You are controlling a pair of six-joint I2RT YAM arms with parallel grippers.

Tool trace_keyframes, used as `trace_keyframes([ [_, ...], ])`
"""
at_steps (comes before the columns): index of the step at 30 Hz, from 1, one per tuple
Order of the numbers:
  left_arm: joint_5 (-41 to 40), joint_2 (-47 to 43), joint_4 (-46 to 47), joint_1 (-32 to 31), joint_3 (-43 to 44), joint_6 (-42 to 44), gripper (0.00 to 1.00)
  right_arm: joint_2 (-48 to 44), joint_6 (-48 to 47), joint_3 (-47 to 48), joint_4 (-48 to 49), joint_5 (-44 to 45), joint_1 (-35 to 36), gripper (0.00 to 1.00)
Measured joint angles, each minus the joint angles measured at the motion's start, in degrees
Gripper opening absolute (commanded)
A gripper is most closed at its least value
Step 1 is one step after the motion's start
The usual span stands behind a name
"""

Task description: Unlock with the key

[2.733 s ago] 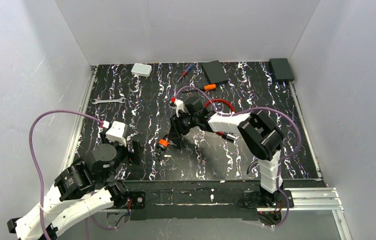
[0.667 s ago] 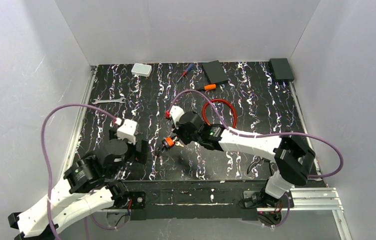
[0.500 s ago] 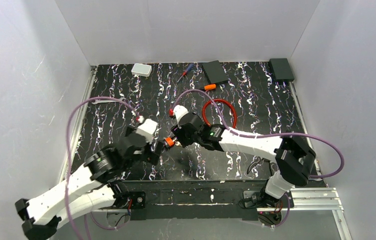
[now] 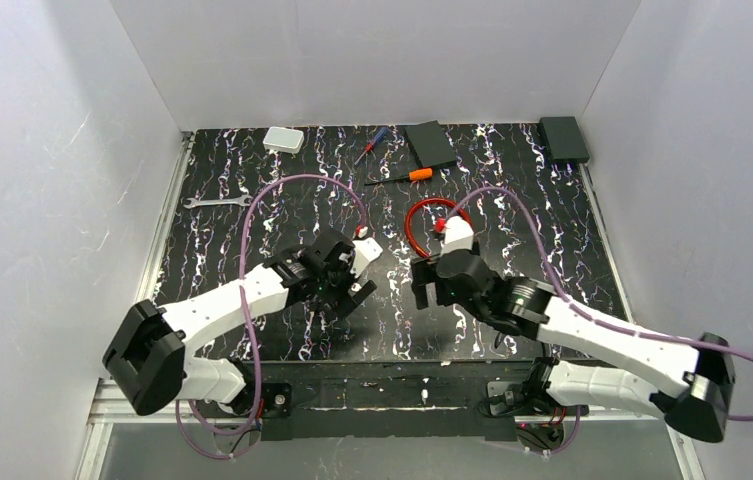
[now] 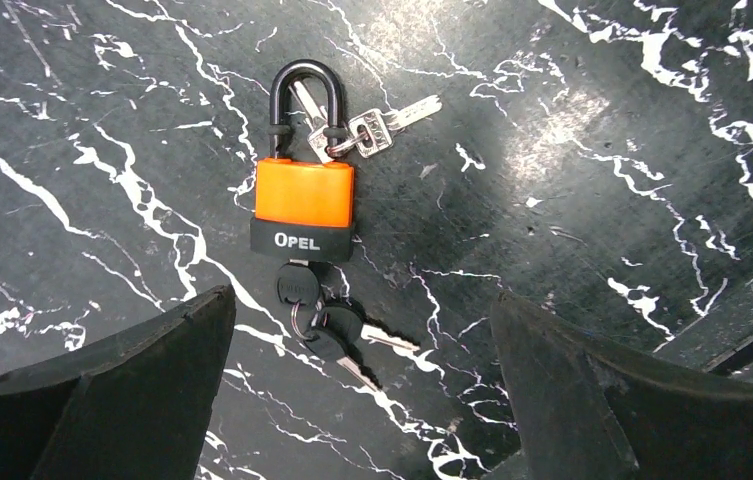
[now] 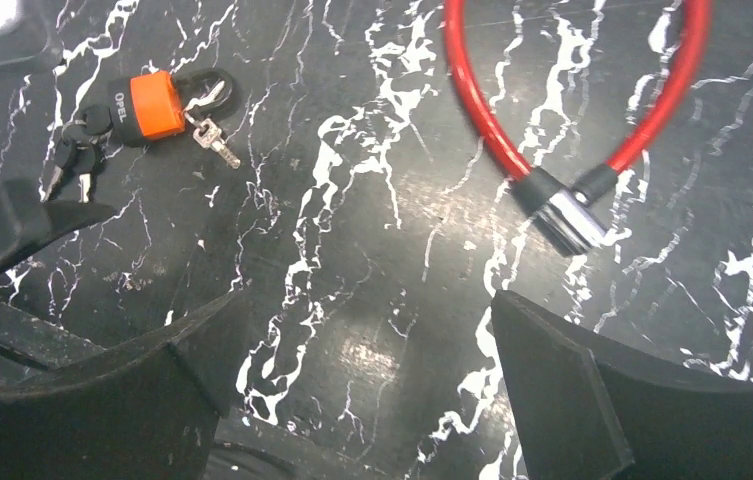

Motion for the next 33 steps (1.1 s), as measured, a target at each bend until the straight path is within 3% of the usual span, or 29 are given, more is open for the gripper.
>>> trace_keyframes([
  [6,5.6,4.2,3.4,5.0,-0.2,3.3,0.98,-10.5,1.4,-1.0,-5.3,2.0,-0.3,0.98],
  [12,8.9,10.1,5.6,8.2,0.9,4.7,0.97,-11.4,1.2,-1.1,-6.8,1.5,-0.3,0.98],
  [18,9.9,16.9,6.1,9.3,1.7,5.1,0.85,-11.6,1.1,-1.7,-6.8,0.5,-0.3,0.98],
  [20,10.1,18.0,6.0,9.5,2.9,5.3,0.76,-11.9,1.1,-2.3,-6.9,0.1,-0.3,0.98],
  [21,10.1,18.6,6.0,9.5,3.5,5.3,0.65,-12.0,1.1,-2.4,-7.0,-0.2,-0.3,0.98],
  [24,10.0,18.9,6.1,9.4,3.8,5.6,0.08,-12.1,1.1,-2.4,-7.0,-0.5,-0.2,0.98],
  [25,10.3,18.9,6.0,9.4,3.9,5.6,0.00,-12.2,1.1,-2.4,-7.0,-0.5,-0.3,0.98],
  [33,12.2,18.7,0.8,9.5,5.8,5.4,0.00,-13.7,2.0,-2.4,-7.3,0.0,-0.3,0.98],
])
